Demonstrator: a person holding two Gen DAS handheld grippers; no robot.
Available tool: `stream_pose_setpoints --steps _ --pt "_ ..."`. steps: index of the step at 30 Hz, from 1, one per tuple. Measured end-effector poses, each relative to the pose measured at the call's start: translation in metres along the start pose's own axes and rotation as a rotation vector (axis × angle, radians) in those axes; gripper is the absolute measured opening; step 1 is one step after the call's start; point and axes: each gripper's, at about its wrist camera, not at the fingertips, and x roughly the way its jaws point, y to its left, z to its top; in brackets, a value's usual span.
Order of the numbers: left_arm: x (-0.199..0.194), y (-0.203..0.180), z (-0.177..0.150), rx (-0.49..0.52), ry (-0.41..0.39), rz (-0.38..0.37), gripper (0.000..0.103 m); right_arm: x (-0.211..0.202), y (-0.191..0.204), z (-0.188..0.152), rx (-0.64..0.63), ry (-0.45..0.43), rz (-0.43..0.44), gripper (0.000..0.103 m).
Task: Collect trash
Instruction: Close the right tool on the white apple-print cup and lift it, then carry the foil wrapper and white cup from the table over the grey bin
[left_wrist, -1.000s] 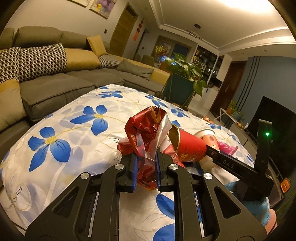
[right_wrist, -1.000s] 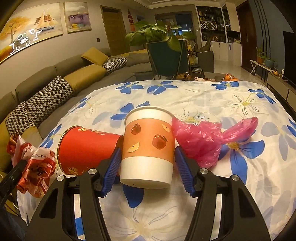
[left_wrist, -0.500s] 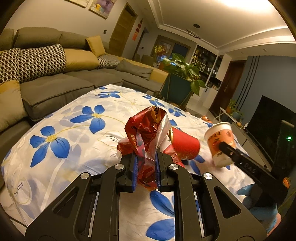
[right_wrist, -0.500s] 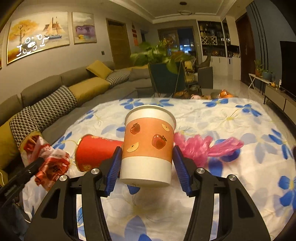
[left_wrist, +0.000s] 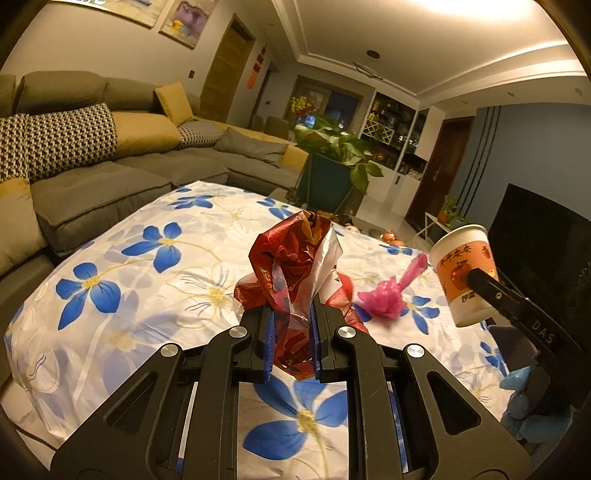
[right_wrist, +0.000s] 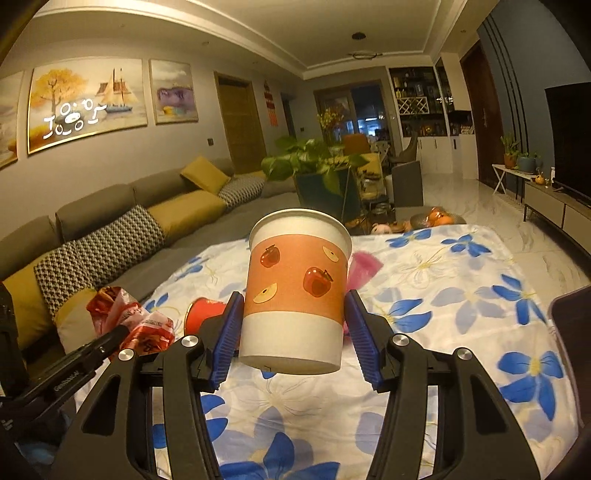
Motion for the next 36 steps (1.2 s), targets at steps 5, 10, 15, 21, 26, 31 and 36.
stream_pose_setpoints --steps 5,10,15,21,26,31,36 --pt "-0.004 -0.014 -0.001 0.021 -0.003 -0.018 0.014 -0.023 -0.014 0.003 0.012 -0.040 -0.004 0.055" --pt "-0.006 -0.031 -0.003 0.047 -0.001 -0.040 0.014 -0.041 -0.031 0.003 0.037 -0.064 -0.014 0.055" --pt "-0.007 -0.053 -0.005 0.082 0.003 -0.070 0.014 -0.056 -0.047 0.002 0.050 -0.081 -0.043 0.055" --pt "0.000 -0.083 -0.008 0.133 0.010 -0.108 0.014 -0.072 -0.068 -0.003 0.070 -0.095 -0.081 0.055" --pt "0.005 -0.113 -0.014 0.177 0.018 -0.151 0.014 -0.089 -0.091 -0.006 0.088 -0.114 -0.125 0.055" --pt "0.011 -0.147 -0.021 0.223 0.027 -0.202 0.014 -0.101 -0.110 -0.007 0.106 -0.131 -0.170 0.055" --pt "0.014 -0.176 -0.026 0.252 0.029 -0.252 0.014 -0.117 -0.130 -0.010 0.125 -0.154 -0.218 0.055"
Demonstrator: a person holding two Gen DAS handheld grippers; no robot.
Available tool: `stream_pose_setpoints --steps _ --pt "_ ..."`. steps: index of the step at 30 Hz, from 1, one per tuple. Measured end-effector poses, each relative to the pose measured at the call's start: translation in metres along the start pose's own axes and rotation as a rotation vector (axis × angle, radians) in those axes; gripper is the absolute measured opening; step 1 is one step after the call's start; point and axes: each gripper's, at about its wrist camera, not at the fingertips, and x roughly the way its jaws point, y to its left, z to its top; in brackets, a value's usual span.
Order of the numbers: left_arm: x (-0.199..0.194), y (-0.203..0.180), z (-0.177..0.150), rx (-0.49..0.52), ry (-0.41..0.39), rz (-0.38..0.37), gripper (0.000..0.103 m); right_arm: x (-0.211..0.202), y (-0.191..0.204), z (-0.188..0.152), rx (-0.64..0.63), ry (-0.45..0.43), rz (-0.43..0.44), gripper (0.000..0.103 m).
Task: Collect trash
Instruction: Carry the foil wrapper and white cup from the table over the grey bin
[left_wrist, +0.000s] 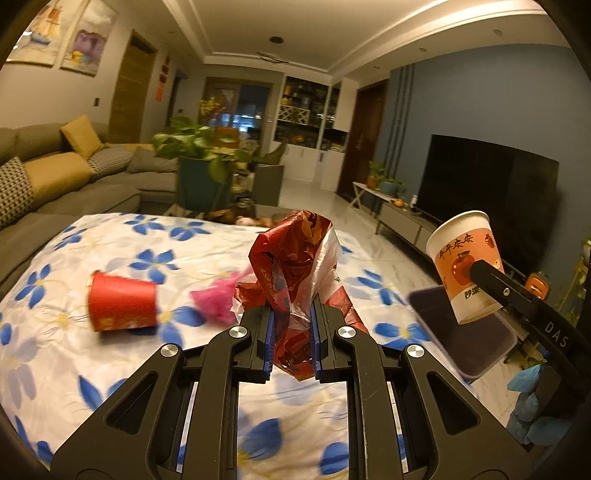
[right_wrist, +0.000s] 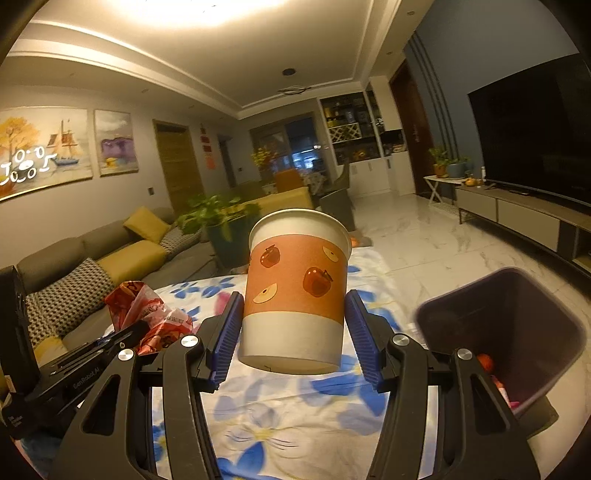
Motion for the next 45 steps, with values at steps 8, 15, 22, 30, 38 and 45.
stream_pose_setpoints --steps 8,15,22,30,38,45 --pt "0.016 -0.049 0.005 0.059 -0.005 -0.075 0.014 -0.016 -0.034 0.003 0.027 -0.032 -0.073 0.055" --pt "0.031 -0.089 0.009 0.109 -0.003 -0.130 0.014 -0.030 -0.059 0.003 0.044 -0.056 -0.132 0.055" --pt "0.047 -0.122 0.009 0.149 -0.001 -0.178 0.014 -0.044 -0.085 0.004 0.068 -0.080 -0.207 0.055" --pt "0.071 -0.166 0.005 0.181 0.016 -0.248 0.014 -0.048 -0.112 0.011 0.104 -0.102 -0.291 0.055" --pt "0.095 -0.195 0.000 0.196 0.041 -0.290 0.014 -0.043 -0.133 0.005 0.139 -0.093 -0.343 0.055" --pt "0.116 -0.203 -0.007 0.211 0.065 -0.310 0.014 -0.042 -0.141 0.002 0.153 -0.091 -0.355 0.056"
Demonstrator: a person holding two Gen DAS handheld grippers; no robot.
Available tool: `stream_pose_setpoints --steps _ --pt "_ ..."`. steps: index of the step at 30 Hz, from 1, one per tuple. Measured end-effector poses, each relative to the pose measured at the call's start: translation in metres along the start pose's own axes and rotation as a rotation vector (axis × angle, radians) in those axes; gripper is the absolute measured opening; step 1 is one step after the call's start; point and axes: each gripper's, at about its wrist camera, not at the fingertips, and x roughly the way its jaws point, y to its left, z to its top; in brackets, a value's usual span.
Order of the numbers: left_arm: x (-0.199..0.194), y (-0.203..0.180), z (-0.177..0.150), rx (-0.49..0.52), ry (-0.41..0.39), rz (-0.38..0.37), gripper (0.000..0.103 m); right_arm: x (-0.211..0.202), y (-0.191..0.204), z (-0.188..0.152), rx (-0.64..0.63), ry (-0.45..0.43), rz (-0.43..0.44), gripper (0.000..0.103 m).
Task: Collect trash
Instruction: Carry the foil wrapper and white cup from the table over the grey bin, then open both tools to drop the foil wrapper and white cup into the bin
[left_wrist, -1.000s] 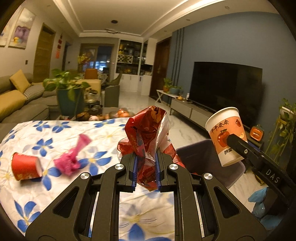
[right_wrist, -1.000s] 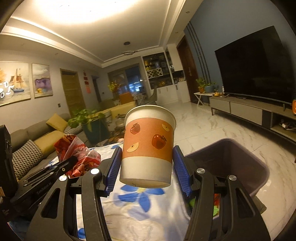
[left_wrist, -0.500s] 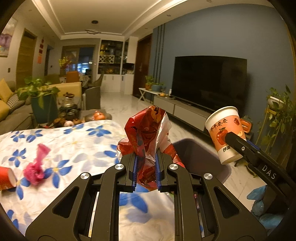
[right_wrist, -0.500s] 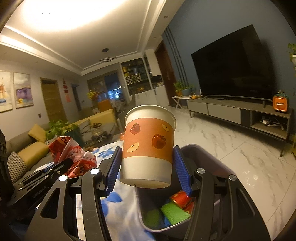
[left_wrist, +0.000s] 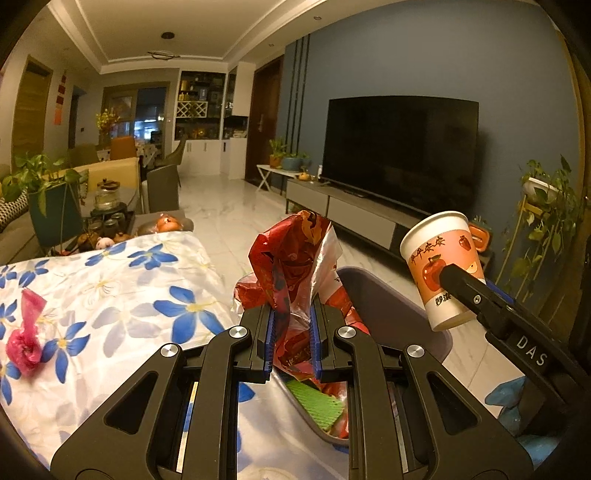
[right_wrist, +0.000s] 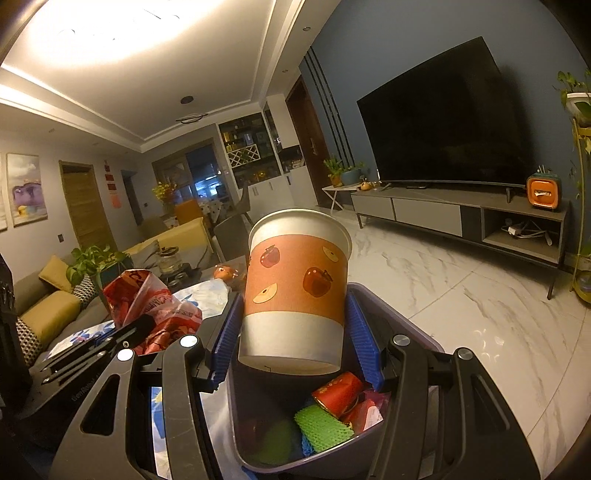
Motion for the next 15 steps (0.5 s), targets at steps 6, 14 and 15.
stream_pose_setpoints --steps 6,14,15 --pt "0.012 -0.004 0.000 -0.007 0.011 -0.021 0.014 0.004 -0.001 0.006 0.008 -0.002 -0.001 0.056" --pt "0.030 0.000 -0.001 -0.025 0.026 -0.073 0.016 0.009 -0.005 0.007 0.017 -0.006 -0.003 0.056" --pt "0.033 0.001 -0.001 -0.030 0.028 -0.084 0.017 0.009 -0.005 0.008 0.019 -0.009 -0.004 0.056"
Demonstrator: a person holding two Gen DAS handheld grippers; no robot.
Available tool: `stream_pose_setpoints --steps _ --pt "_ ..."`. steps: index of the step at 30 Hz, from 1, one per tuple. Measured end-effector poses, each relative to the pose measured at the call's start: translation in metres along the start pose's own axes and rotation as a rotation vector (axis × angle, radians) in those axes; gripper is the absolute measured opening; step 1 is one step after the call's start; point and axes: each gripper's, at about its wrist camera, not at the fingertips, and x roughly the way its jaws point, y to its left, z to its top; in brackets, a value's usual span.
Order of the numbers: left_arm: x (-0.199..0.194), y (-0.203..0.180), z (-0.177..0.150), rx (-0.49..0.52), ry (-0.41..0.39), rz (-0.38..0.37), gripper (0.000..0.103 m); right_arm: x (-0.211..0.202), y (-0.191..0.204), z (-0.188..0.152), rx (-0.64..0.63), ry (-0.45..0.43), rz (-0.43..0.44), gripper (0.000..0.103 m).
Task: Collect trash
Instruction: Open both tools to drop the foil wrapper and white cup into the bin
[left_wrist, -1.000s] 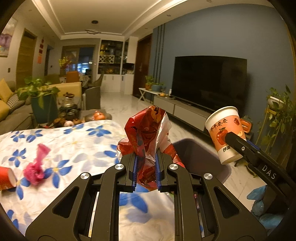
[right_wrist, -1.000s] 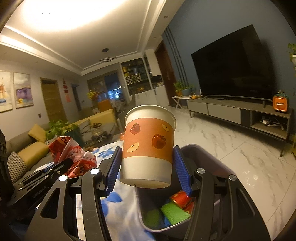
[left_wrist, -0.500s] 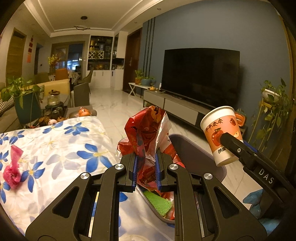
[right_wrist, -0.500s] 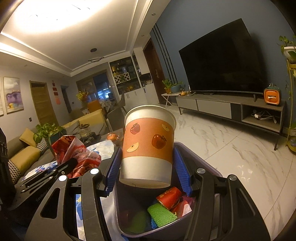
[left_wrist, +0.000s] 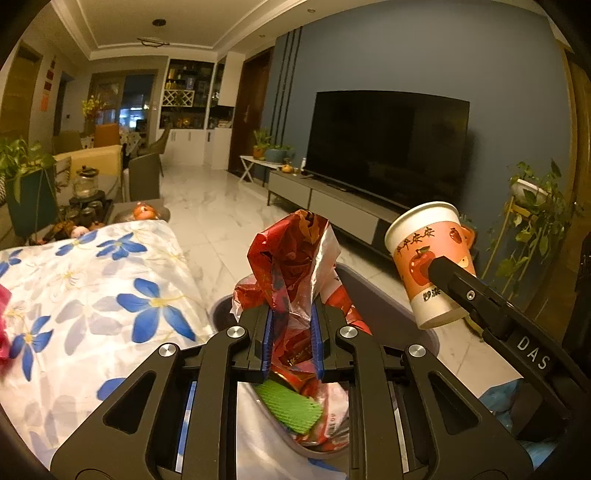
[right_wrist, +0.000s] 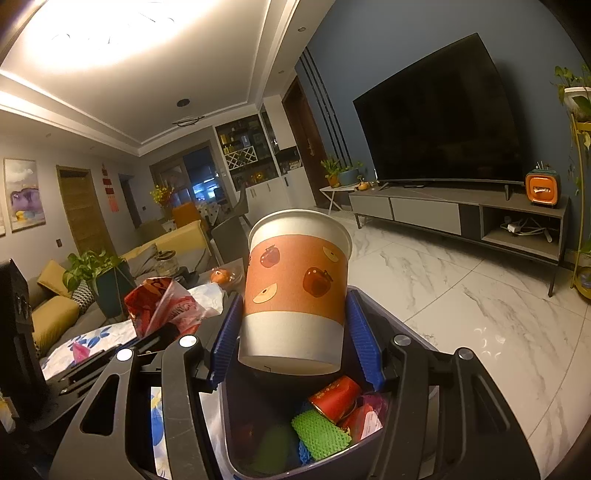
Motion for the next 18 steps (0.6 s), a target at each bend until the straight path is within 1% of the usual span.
stream_pose_setpoints --steps 3,4,5,6,8,12,14,16,18 --pt "0.006 0.003 -0.001 -0.005 0.015 -0.014 0.023 0.002 -0.002 0.000 0.012 -0.001 0.004 0.057" --pt "0.007 0.003 -0.002 -0.005 0.017 -0.019 0.031 0.004 -0.004 0.000 0.014 0.000 0.003 0.057" --pt "0.009 0.006 -0.003 -0.009 0.021 -0.027 0.045 0.005 -0.005 0.000 0.018 0.003 0.003 0.057" --pt "0.008 0.007 -0.004 -0.012 0.020 -0.030 0.051 0.007 -0.005 0.000 0.024 0.003 0.007 0.058" --pt "0.008 0.011 -0.005 -0.018 0.013 -0.027 0.063 0.009 -0.006 -0.001 0.034 0.003 0.002 0.070" --pt "0.003 0.028 -0.008 -0.061 0.013 0.023 0.075 0.007 -0.008 -0.004 0.050 0.006 -0.012 0.071" --pt "-0.003 0.035 -0.009 -0.075 0.004 0.048 0.082 0.003 -0.006 -0.005 0.043 0.005 -0.018 0.073" --pt "-0.012 0.042 -0.011 -0.083 -0.011 0.086 0.087 -0.003 -0.001 -0.007 0.020 0.000 -0.027 0.075" --pt "-0.021 0.047 -0.014 -0.090 -0.018 0.114 0.089 -0.008 0.004 -0.009 -0.002 -0.006 -0.033 0.079"
